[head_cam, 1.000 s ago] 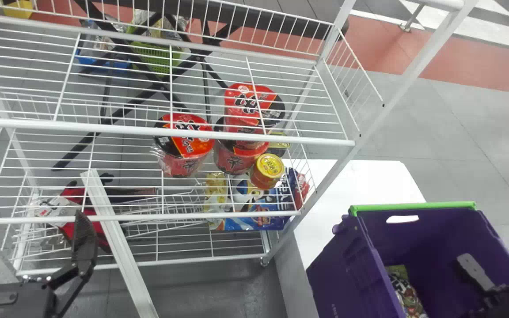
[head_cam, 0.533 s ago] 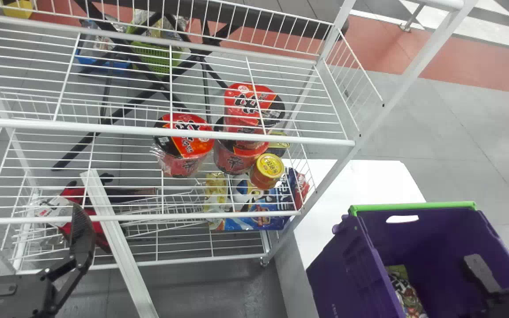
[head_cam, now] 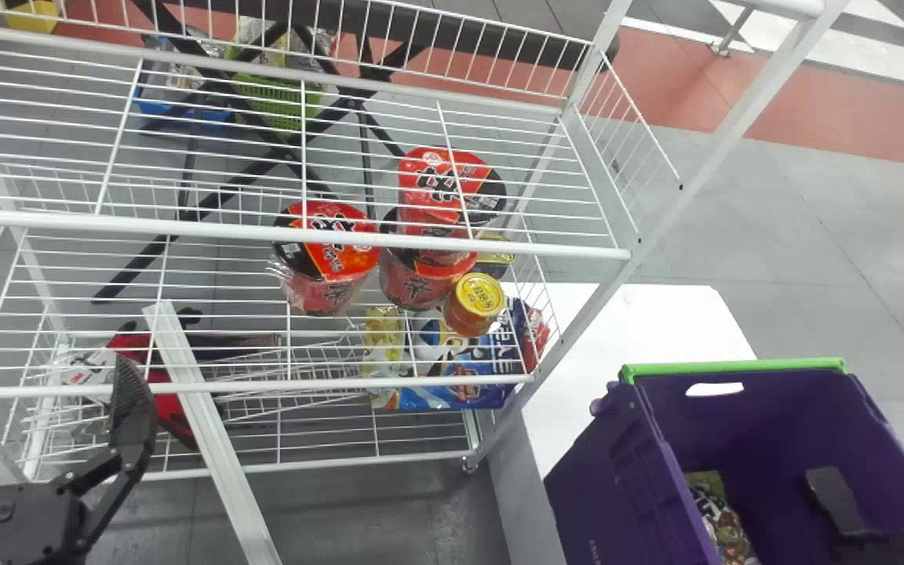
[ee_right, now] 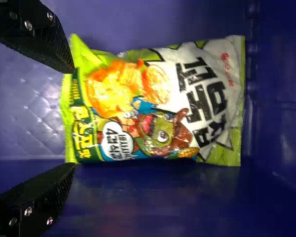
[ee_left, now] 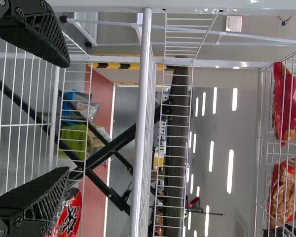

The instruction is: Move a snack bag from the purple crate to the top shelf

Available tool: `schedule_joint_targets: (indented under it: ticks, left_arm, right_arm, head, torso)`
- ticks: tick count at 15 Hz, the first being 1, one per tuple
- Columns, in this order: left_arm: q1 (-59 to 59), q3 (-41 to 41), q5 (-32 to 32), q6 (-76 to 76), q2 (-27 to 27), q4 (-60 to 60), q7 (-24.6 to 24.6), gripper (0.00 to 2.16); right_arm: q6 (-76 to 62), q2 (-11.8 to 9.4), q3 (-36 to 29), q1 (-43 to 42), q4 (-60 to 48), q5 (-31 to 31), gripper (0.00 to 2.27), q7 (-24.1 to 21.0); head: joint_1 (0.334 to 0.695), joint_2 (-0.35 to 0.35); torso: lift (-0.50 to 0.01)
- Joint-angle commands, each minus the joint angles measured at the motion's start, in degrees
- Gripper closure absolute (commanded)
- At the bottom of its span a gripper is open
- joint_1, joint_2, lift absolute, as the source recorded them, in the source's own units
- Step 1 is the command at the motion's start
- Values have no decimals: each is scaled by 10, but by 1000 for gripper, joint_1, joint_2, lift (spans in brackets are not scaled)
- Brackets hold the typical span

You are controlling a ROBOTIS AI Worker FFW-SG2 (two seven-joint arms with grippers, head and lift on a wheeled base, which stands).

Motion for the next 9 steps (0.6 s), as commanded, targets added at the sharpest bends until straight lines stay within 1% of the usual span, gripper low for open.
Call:
schedule_joint_targets:
  ticks: [1, 4, 9]
  left_arm:
    - [-4, 0, 2, -2, 0, 6, -2, 60]
    - [-8, -2, 6, -5, 0, 12, -3, 60]
    - [-9, 1, 9, -14, 0, 17, -3, 60]
  right_arm:
    - [-27, 5, 0, -1, 3, -23, 184, -25]
    - [-34, 8, 2, -21, 17, -31, 194, -28]
    - [-48, 2, 24, -60, 64, -8, 215, -28]
  head:
    - [695, -350]
    - [695, -350]
    - [695, -350]
  torso:
    - [-453]
    - [-453]
    - [-453]
